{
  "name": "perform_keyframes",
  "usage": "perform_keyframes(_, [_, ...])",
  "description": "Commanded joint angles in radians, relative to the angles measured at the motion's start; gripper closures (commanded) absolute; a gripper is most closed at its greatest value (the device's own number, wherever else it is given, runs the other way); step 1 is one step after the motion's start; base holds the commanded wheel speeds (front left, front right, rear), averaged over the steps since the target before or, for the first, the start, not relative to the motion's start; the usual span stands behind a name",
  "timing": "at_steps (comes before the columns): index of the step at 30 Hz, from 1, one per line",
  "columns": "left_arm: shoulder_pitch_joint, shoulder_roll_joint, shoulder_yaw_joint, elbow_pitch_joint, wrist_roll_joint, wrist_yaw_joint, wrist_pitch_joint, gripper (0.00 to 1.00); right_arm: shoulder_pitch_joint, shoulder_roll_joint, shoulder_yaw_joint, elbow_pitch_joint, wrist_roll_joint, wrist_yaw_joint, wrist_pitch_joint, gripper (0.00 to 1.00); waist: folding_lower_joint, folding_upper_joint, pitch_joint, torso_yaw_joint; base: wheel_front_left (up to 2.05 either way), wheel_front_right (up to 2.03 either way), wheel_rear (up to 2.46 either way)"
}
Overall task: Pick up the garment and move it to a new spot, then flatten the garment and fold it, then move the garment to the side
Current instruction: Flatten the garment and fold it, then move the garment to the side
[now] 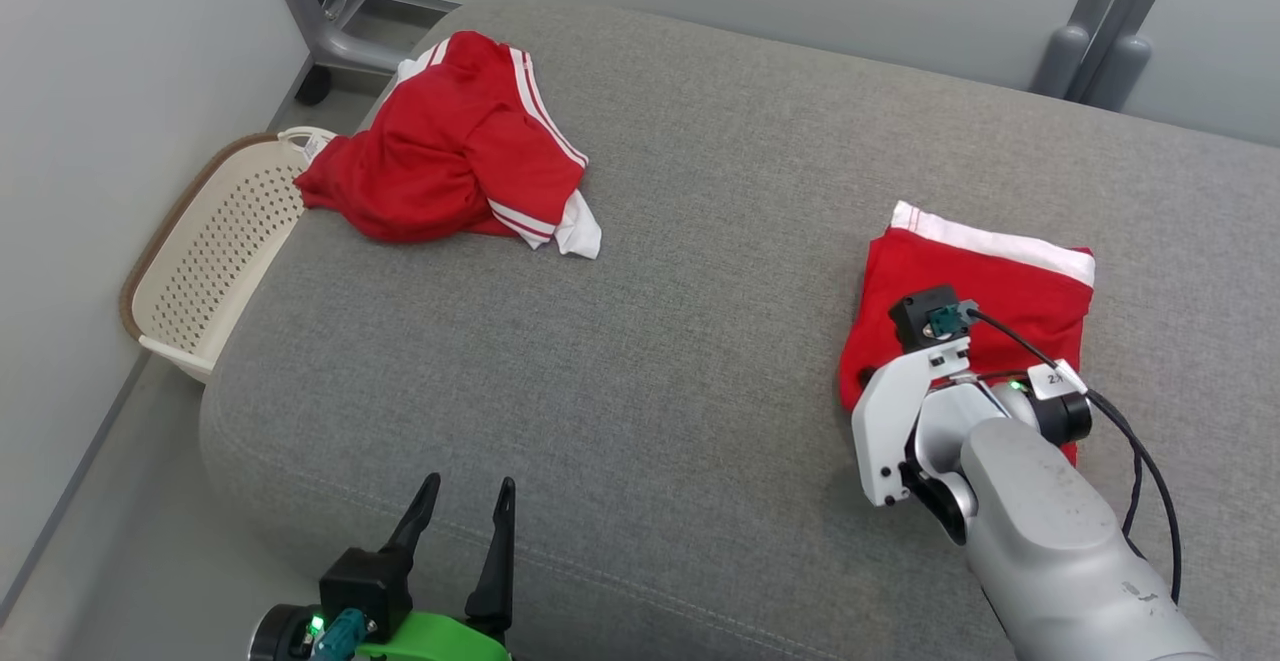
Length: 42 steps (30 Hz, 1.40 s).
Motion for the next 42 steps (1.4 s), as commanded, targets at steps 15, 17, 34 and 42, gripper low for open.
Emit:
perform_keyframes(15, [0.019, 0.019, 0.008, -0.005, -0.016, 0.020, -0.008, 0.00, -0.071, -0.002, 0.085, -0.008, 0.142, -0.001, 0.013, 0.00, 0.0000, 0.0000, -0.040, -0.031, 0.00, 0.00, 0.00])
perform_keyframes(17, [0.023, 0.023, 0.010, -0.008, -0.016, 0.026, -0.008, 0.00, -0.093, -0.001, 0.056, -0.014, 0.127, -0.001, 0.037, 0.00, 0.0000, 0.0000, -0.048, -0.047, 0.00, 0.00, 0.00])
perform_keyframes(34, [0.011, 0.043, 0.003, -0.045, -0.022, 0.036, 0.002, 0.00, -0.013, -0.058, -0.351, -0.212, -0.077, -0.001, 0.213, 0.00, 0.0000, 0.0000, -0.014, -0.135, 0.00, 0.00, 0.00])
perform_keyframes(42, [-0.021, 0.039, -0.005, -0.044, -0.017, 0.031, -0.004, 0.00, 0.013, -0.023, -0.411, -0.234, -0.115, -0.001, 0.228, 0.00, 0.0000, 0.0000, 0.043, -0.123, 0.00, 0.00, 0.00])
